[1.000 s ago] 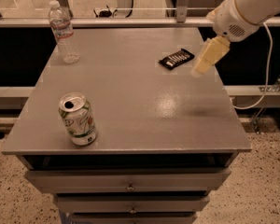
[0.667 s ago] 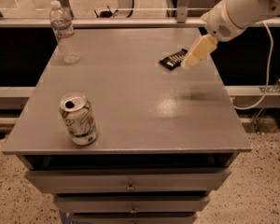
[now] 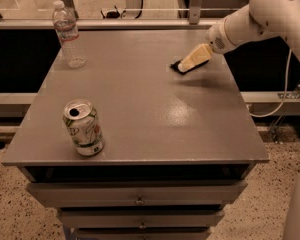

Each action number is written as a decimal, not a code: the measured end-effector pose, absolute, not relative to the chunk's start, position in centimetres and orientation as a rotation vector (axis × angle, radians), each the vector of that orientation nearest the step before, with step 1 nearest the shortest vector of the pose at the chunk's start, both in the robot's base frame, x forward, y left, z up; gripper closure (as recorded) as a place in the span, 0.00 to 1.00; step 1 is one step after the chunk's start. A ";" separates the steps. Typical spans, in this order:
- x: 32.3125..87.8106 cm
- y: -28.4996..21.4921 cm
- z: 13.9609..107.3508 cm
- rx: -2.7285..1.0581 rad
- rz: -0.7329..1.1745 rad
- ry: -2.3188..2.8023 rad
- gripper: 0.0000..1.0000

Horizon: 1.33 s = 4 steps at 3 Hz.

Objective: Pick rxbar chocolate

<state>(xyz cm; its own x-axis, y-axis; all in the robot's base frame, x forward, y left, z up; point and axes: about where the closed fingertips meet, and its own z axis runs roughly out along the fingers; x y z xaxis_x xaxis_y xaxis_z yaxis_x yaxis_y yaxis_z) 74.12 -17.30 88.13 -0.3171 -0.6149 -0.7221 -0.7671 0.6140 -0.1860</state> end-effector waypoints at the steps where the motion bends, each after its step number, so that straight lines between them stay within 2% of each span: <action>1: 75.7 -16.9 86.4 -1.024 0.281 2.054 0.00; 2: 76.4 -16.8 85.2 -0.991 0.296 2.058 0.00; 4: 76.8 -17.2 83.3 -0.948 0.318 2.077 0.45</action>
Offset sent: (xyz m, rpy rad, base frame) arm 0.0291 -0.0016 -0.0400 0.0947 0.0099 -0.0827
